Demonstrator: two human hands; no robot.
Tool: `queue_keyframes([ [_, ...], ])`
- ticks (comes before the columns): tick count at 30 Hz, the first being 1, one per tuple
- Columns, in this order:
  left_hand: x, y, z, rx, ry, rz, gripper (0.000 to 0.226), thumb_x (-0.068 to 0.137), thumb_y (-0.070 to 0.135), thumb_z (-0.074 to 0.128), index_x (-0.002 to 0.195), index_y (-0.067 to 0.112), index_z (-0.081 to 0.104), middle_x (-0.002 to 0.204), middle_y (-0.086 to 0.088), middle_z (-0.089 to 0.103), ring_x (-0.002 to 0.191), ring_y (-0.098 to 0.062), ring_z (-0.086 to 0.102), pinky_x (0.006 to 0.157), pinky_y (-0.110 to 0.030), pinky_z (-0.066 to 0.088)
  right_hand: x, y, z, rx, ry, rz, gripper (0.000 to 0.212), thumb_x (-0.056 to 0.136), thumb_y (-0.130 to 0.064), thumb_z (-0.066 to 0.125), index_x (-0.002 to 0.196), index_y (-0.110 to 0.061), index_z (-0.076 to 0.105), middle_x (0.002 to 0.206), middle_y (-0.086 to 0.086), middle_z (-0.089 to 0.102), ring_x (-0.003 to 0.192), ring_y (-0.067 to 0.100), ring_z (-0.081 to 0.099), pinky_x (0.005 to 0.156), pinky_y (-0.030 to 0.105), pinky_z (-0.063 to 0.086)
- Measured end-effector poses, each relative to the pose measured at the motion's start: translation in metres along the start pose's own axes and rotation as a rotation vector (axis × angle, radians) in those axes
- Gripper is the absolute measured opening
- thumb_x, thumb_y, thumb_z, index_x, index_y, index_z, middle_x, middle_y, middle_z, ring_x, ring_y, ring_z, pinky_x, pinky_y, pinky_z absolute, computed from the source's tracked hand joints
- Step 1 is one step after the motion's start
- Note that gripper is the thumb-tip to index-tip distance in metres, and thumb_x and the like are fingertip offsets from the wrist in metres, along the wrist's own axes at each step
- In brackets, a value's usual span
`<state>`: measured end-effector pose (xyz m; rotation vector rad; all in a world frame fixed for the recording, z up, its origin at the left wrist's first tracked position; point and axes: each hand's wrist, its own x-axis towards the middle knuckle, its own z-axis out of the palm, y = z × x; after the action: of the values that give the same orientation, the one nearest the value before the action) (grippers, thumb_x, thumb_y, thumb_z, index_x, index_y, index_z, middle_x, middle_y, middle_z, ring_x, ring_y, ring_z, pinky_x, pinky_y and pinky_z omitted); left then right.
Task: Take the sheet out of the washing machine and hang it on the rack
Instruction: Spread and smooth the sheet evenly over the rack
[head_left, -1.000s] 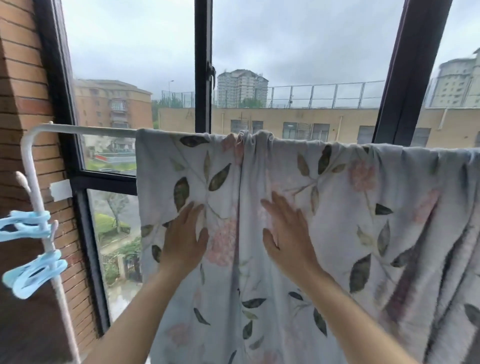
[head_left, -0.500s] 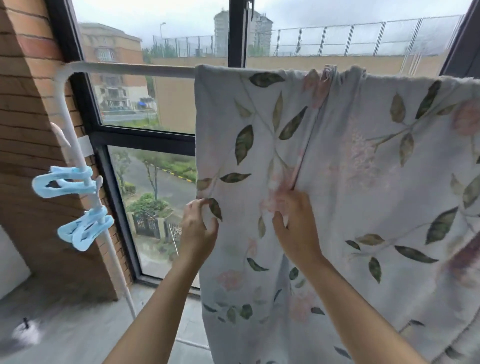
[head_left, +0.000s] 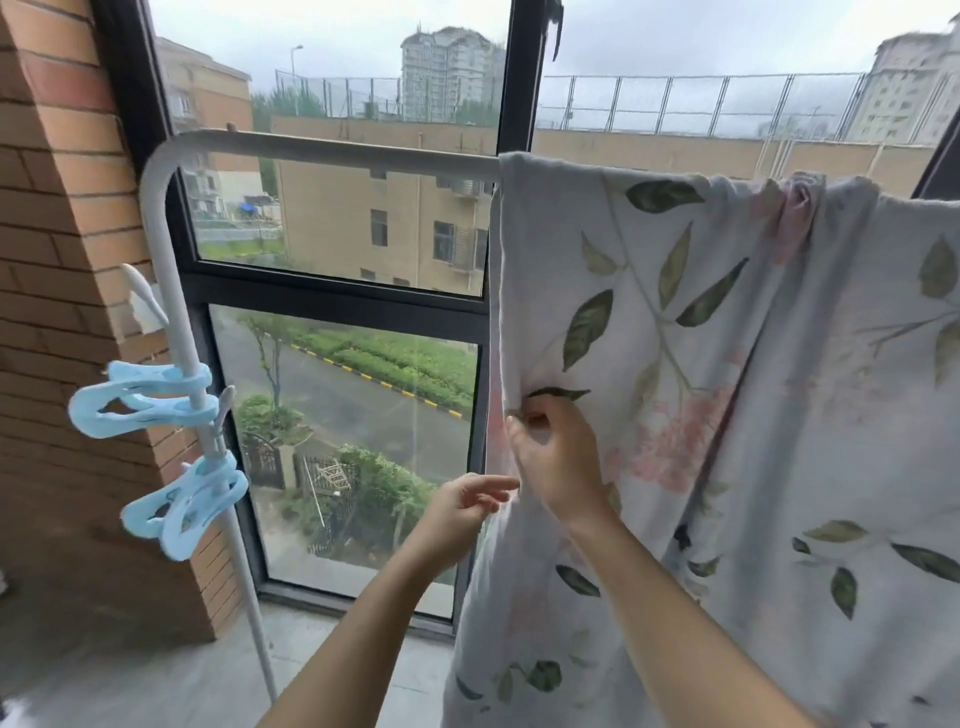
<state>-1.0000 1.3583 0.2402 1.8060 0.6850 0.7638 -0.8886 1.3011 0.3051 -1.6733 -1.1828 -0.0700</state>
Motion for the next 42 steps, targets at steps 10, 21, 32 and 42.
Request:
queue_keyframes([
  [10, 0.048, 0.001, -0.024, 0.088, 0.208, 0.045, 0.044, 0.082, 0.027, 0.07, 0.12, 0.019, 0.049, 0.114, 0.004, 0.053, 0.1, -0.015, 0.055, 0.087, -0.031, 0.048, 0.015, 0.019, -0.026, 0.199, 0.146, 0.115, 0.017, 0.1, -0.014, 0.037, 0.091, -0.005, 0.049, 0.072, 0.001, 0.051, 0.057, -0.002, 0.049, 0.053, 0.014, 0.038],
  [21, 0.096, -0.007, -0.052, 0.315, 0.261, 0.215, 0.026, 0.097, 0.024, 0.045, 0.097, 0.004, 0.062, 0.083, -0.018, 0.067, 0.076, -0.035, 0.059, 0.057, -0.031, 0.027, 0.005, 0.011, -0.028, -0.233, 0.178, -0.003, 0.019, 0.092, -0.024, 0.057, 0.083, -0.023, 0.041, 0.054, -0.007, 0.038, 0.04, 0.008, 0.038, 0.037, 0.018, 0.029],
  [32, 0.088, -0.045, -0.09, 0.367, 0.172, 0.185, 0.028, 0.098, 0.027, 0.043, 0.11, 0.012, 0.063, 0.089, -0.018, 0.068, 0.082, -0.035, 0.061, 0.061, -0.036, 0.041, -0.021, -0.005, -0.017, -0.265, 0.407, 0.047, 0.023, 0.098, -0.022, 0.045, 0.116, -0.009, 0.05, 0.084, -0.01, 0.053, 0.068, 0.017, 0.05, 0.054, 0.02, 0.034],
  [42, 0.09, 0.001, -0.094, 0.223, 0.111, 0.257, 0.021, 0.094, 0.024, 0.05, 0.086, 0.007, 0.06, 0.077, -0.009, 0.064, 0.073, -0.027, 0.057, 0.058, -0.031, 0.04, -0.02, -0.038, -0.03, -0.332, 0.442, -0.065, 0.025, 0.098, -0.024, 0.039, 0.087, -0.01, 0.057, 0.059, -0.011, 0.044, 0.048, 0.005, 0.04, 0.048, 0.013, 0.029],
])
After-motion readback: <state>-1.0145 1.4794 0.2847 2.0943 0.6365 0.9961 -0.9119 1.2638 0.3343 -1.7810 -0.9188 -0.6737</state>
